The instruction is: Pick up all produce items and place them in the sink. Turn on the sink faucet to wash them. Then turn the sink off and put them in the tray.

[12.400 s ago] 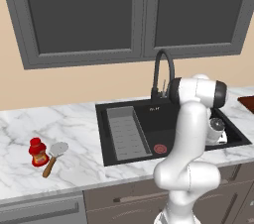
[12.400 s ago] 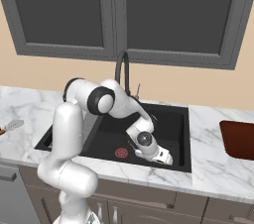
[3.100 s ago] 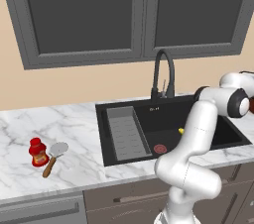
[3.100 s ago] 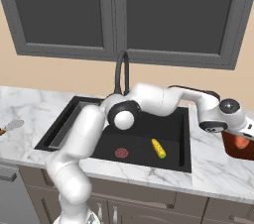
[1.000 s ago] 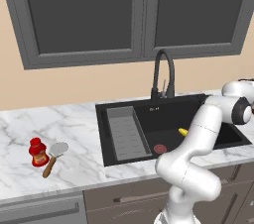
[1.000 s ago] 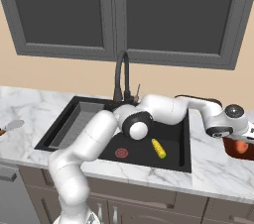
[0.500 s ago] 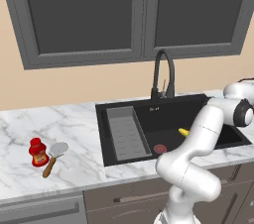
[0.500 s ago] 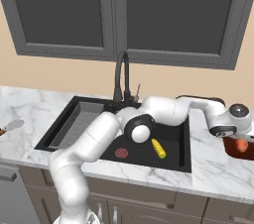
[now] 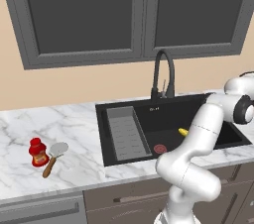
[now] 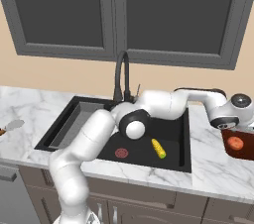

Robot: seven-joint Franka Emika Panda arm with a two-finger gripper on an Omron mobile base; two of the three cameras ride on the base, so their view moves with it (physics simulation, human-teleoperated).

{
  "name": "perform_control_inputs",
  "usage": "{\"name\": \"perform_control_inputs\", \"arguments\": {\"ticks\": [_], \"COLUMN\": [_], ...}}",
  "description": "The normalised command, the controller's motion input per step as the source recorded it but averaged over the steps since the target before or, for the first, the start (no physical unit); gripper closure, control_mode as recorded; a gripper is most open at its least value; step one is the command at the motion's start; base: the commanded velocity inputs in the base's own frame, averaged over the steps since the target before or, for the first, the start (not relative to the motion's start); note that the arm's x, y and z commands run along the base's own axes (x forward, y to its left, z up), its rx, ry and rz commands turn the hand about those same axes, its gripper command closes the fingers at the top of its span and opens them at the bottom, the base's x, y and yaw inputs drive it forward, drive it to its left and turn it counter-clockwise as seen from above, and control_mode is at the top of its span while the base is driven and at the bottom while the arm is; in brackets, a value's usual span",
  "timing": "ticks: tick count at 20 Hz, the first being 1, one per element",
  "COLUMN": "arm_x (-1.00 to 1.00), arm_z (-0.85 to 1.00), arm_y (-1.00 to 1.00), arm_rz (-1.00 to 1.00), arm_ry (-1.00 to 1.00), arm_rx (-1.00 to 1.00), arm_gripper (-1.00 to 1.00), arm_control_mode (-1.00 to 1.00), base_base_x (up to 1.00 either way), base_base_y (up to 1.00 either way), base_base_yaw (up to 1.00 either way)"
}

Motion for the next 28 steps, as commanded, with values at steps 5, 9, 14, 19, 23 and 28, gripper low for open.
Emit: {"name": "perform_control_inputs", "arguments": {"ticks": [5, 9, 14, 19, 23, 28], "arm_x": [-0.21, -0.13, -0.08, -0.11, -0.17, -0.15], "arm_z": [0.22, 0.19, 0.22, 0.11, 0.1, 0.21], "arm_y": [0.69, 0.83, 0.85, 0.88, 0.84, 0.78], "arm_rz": [0.02, 0.07, 0.09, 0.09, 0.07, 0.05], "arm_ry": [0.0, 0.01, 0.03, 0.05, 0.03, 0.04], "arm_rx": [-0.08, -0.07, -0.06, -0.03, 0.0, 0.0], "arm_gripper": [-1.0, -1.0, -1.0, -1.0, -1.0, -1.0], "arm_control_mode": [-1.0, -1.0, -1.0, -1.0, -1.0, -1.0], "base_base_x": [0.0, 0.0, 0.0, 0.0, 0.0, 0.0], "base_base_y": [0.0, 0.0, 0.0, 0.0, 0.0, 0.0], "base_base_yaw": [0.0, 0.0, 0.0, 0.0, 0.0, 0.0]}}
